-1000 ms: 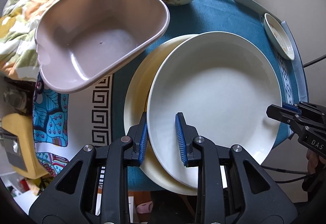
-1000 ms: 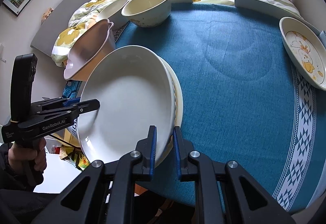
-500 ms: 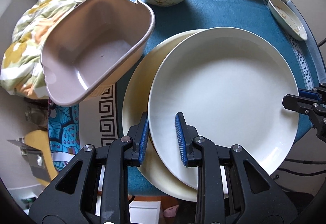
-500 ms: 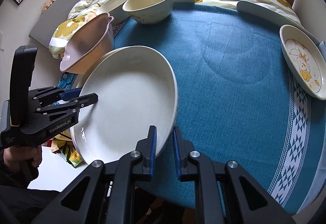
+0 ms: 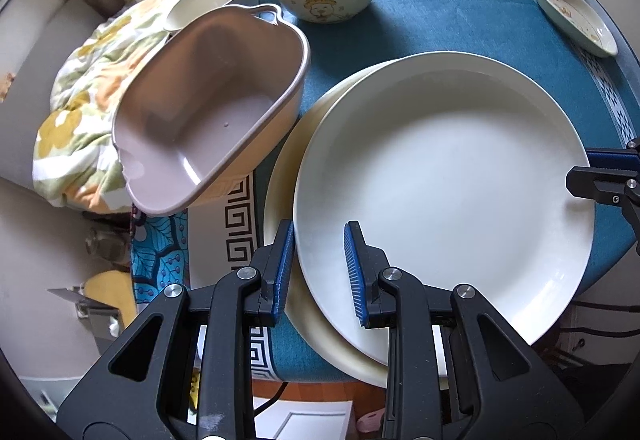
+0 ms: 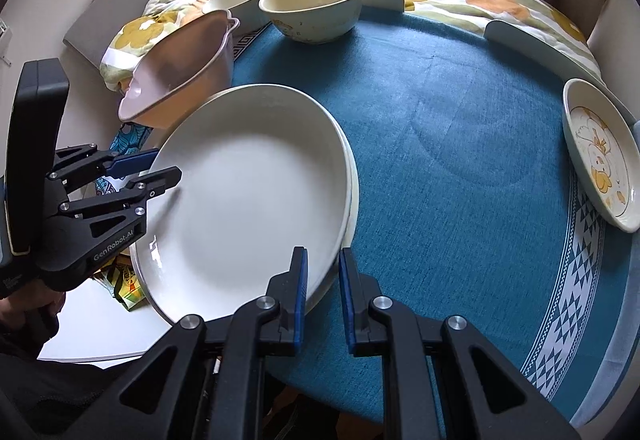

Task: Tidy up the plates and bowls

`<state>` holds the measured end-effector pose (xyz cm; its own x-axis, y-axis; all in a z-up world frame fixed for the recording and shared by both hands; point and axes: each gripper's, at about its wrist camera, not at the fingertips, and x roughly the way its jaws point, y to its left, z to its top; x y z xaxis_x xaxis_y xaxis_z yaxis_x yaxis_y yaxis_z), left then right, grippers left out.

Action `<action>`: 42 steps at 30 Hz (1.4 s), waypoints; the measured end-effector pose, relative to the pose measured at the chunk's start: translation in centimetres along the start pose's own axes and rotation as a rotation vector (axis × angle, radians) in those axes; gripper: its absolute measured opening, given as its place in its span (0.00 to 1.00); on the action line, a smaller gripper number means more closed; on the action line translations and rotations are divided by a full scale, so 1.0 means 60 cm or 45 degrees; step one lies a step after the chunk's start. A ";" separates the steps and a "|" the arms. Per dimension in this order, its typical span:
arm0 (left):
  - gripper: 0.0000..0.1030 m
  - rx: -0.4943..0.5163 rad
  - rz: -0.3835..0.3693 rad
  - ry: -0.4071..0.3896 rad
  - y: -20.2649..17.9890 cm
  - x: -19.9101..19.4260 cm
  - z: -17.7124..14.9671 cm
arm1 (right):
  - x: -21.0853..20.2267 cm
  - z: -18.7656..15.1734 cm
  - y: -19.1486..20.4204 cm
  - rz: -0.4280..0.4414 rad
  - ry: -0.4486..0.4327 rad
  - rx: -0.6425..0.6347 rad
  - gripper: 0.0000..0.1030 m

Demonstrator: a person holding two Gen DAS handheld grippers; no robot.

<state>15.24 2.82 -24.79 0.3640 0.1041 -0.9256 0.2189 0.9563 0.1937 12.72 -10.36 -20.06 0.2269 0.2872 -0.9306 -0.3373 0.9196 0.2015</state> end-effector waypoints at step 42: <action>0.22 0.058 -0.040 -0.222 -0.020 -0.136 0.034 | -0.108 -0.014 -0.018 -0.041 -0.204 0.109 0.14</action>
<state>13.85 0.29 -16.81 0.5069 0.0219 -0.8617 0.2716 0.9447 0.1837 10.84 -13.48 -14.49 0.3816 0.2899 -0.8777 -0.2503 0.9465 0.2038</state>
